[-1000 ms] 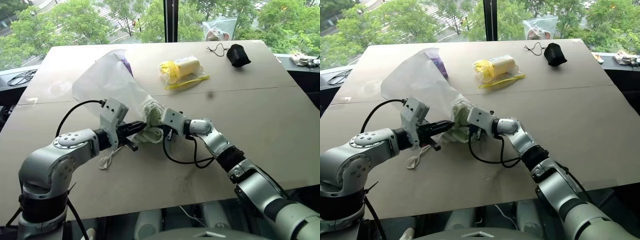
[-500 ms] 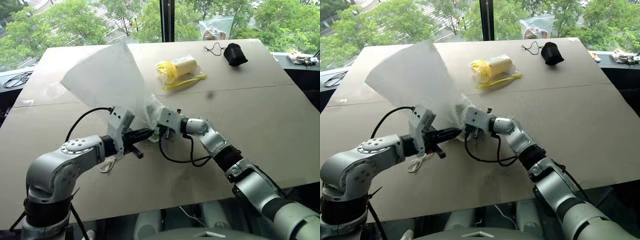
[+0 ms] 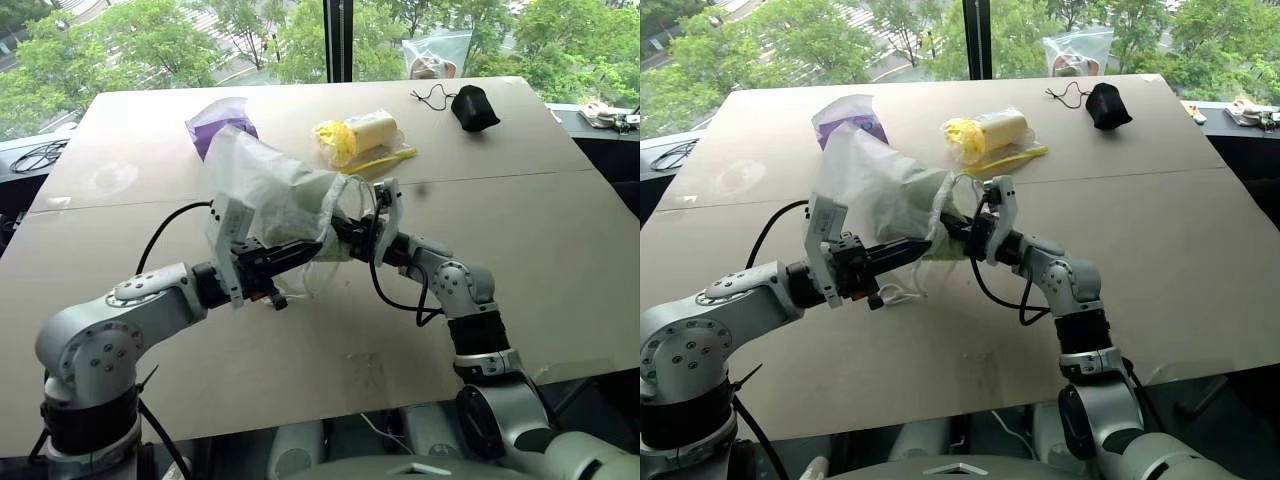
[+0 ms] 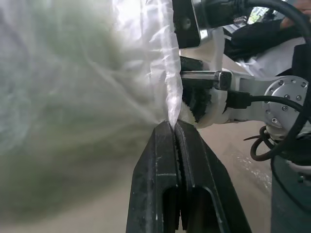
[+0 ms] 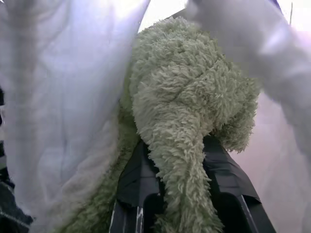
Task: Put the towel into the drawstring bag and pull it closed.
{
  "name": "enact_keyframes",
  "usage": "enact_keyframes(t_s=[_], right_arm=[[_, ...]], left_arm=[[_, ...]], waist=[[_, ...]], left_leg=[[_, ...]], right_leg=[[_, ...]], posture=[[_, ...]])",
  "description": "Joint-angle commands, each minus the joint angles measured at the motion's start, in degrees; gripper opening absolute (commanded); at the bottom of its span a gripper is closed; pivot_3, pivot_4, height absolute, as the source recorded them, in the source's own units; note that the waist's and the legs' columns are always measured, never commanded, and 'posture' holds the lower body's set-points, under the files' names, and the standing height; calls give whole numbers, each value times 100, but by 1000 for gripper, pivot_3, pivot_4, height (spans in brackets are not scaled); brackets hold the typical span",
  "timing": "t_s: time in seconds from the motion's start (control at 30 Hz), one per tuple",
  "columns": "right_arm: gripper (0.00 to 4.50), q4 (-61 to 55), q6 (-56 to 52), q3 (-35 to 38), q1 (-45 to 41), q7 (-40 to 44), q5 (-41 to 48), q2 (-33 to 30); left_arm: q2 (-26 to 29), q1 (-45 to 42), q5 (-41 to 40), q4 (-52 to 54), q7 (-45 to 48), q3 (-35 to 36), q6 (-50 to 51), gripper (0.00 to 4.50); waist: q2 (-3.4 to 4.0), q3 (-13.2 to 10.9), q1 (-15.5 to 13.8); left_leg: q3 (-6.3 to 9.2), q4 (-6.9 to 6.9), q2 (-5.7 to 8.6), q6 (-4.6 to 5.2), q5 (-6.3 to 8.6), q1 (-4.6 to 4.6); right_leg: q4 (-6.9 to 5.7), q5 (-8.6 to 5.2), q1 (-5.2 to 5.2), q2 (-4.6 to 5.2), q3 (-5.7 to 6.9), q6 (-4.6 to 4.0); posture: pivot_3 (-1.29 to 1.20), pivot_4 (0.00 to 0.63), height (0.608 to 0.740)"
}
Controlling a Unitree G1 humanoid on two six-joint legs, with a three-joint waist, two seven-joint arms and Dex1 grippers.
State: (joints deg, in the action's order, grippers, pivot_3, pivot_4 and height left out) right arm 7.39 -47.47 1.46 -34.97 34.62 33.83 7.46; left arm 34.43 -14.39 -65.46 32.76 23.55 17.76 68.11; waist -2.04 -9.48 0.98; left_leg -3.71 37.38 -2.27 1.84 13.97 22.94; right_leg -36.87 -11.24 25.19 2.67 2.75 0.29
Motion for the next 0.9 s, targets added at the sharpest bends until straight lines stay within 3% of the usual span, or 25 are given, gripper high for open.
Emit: enact_keyframes(t_s=[0.03, 0.27, 0.4, 0.47, 0.5, 0.67, 0.9], right_arm=[[147, 21, -104, 179, -370, -577, 289, 448], [147, 640, 1493, -1549, -299, -716, -1686, -80], [147, 764, 2143, -1939, -179, -371, -2143, -399], [1179, 837, 2346, -1998, -164, -251, -2242, -473], [1425, 874, 2408, -2007, -166, -222, -2274, -482], [3643, 473, 2229, -1608, -124, -108, -1969, -560], [3643, -1057, 1400, -1286, 423, 408, -1410, -1594]], left_arm=[[-91, 53, -52, -66, -16, -357, -62, 0], [-182, -20, -84, -293, -12, -445, -307, 0], [-187, -31, -60, -287, -97, -428, -395, 0], [-203, -88, -76, -282, -188, -415, -413, 0], [-213, -121, -83, -278, -235, -415, -421, 0], [-84, -255, 318, -409, -303, -420, -609, 0], [217, -1100, 230, -1698, 377, -65, -794, 0]], waist=[[0, 0, -8], [0, 0, 14], [-1, 0, -7], [-3, 1, -11], [-3, 1, -10], [-2, 0, -9], [-3, -1, -74]], left_leg=[[-1, 0, 0, 0, 0, 0], [-5, -2, 3, 1, 0, 2], [-5, -1, 4, 0, 0, 4], [-5, 2, 5, 1, 0, 6], [-5, 2, 5, 1, 0, 5], [-4, 2, 3, 0, 0, 4], [2, 5, 8, 1, 0, 8]], right_leg=[[0, 0, 0, -1, -1, 0], [1, -2, 5, -4, -7, 2], [3, -1, 5, -2, -7, 2], [5, -1, 4, -1, -7, 2], [5, -1, 4, -1, -7, 2], [3, 0, 4, -3, -6, 1], [6, -4, 1, 2, 18, 5]], posture=[[0, 150, 740], [0, 150, 740], [0, 150, 740], [0, 150, 740], [0, 150, 740], [0, 150, 740], [0, 150, 740]])
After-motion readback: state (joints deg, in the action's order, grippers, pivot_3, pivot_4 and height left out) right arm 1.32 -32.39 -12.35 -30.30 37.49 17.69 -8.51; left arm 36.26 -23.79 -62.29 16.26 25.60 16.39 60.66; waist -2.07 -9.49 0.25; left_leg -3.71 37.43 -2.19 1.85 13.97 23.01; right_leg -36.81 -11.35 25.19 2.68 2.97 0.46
